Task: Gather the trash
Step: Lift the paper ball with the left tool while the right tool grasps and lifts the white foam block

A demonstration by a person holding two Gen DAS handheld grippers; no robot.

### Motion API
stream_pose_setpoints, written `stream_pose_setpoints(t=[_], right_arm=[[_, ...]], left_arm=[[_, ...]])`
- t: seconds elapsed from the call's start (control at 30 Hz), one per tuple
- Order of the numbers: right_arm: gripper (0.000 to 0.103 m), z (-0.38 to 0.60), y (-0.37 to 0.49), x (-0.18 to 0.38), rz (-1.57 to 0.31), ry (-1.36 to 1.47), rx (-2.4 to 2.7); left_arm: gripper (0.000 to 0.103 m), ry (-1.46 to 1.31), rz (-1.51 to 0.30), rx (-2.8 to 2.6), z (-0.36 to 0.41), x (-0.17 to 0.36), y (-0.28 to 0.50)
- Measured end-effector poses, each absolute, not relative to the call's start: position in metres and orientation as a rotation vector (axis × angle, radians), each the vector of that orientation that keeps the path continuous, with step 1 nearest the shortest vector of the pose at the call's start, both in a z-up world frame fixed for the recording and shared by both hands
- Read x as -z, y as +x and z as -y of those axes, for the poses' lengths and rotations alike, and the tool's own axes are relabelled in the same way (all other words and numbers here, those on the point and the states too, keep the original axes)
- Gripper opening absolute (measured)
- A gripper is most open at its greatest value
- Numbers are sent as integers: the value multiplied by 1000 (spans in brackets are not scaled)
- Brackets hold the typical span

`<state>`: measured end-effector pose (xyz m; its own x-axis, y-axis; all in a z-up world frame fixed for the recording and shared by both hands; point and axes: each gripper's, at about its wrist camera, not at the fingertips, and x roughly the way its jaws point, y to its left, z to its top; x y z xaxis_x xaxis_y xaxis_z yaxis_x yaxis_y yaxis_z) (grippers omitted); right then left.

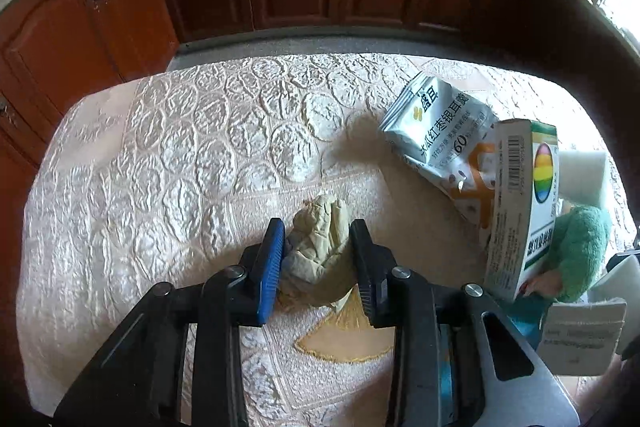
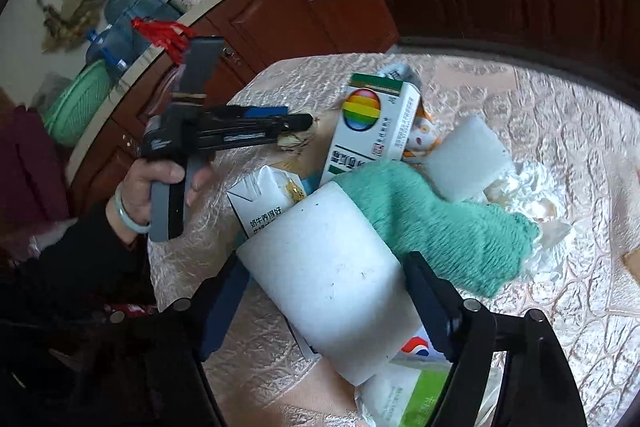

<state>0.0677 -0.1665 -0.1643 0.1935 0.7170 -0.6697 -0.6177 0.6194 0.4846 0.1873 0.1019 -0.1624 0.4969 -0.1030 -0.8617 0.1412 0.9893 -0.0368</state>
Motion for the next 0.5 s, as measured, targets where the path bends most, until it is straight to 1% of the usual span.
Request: stream_pose_setpoints(t=[0.13,0.23,0.37,0.5], right_arm=[[73,171,54,151,-940,124,-920],[73,184,47,136,-895,171,-910],[74,209,37,118,-845,196,-855],[75,248,27,105,-812,192,-729]], left_arm=[[27,12,-1014,143,-106,149,171],[27,-17,-981,155,-106,124,154],[27,-29,-932,203,-85,86,127],[27,17,-885,287,-32,55,105]])
